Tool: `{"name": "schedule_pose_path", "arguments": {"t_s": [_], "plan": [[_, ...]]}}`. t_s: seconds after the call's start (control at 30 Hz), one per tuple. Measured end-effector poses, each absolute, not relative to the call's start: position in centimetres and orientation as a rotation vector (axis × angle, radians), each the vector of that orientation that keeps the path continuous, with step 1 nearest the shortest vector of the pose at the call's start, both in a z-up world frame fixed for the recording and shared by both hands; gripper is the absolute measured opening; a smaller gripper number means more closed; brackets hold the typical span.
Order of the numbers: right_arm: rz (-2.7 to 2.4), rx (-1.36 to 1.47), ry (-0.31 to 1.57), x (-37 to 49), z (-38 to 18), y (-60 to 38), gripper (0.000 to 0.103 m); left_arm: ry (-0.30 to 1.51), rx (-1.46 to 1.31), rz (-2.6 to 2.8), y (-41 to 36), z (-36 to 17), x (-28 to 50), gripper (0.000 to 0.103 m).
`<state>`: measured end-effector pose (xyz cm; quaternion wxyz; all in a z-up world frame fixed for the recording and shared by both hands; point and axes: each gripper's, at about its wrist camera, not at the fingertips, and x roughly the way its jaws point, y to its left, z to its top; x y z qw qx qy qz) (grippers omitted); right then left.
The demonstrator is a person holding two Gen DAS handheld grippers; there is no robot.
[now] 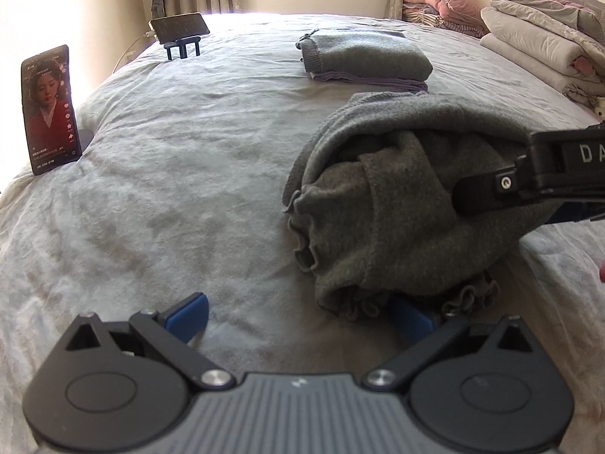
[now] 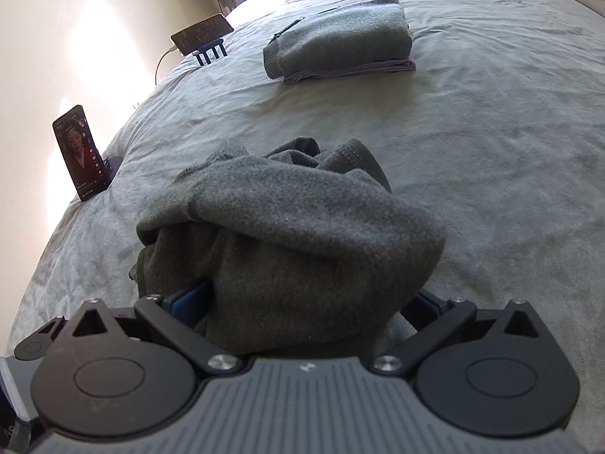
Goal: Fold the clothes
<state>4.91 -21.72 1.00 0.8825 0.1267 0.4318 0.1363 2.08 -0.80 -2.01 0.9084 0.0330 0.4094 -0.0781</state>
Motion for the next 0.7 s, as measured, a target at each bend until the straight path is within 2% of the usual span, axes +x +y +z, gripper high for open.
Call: {"name": "schedule_pose_path", "arguments": {"t_s": [0.17,0.33,0.37,0.5,0.7], "plan": [[0.304,0.283,0.781,3.3,3.9,-22.6,0.097,0.786,-0.027,-0.207,0.5,-0.3,1.5,0.099],[0.339,0.261,0.7,2.5,5.2,-22.6,0.085,0.759,-0.096,-0.242,0.9,0.5,1.2,0.08],[0.343,0.25,0.686,2.5,5.3,-22.4,0.082,0.758,-0.11,-0.255,1.0,0.6,1.2,0.073],[0.306,0.223,0.638,2.4,5.4,-22.5,0.078,0.755,-0.171,-0.315,1.2,0.8,1.1,0.056],[0.228,0.192,0.604,3.0,4.9,-23.6,0.077,0.786,-0.327,-0.439,2.0,1.4,1.0,0.058]]}}
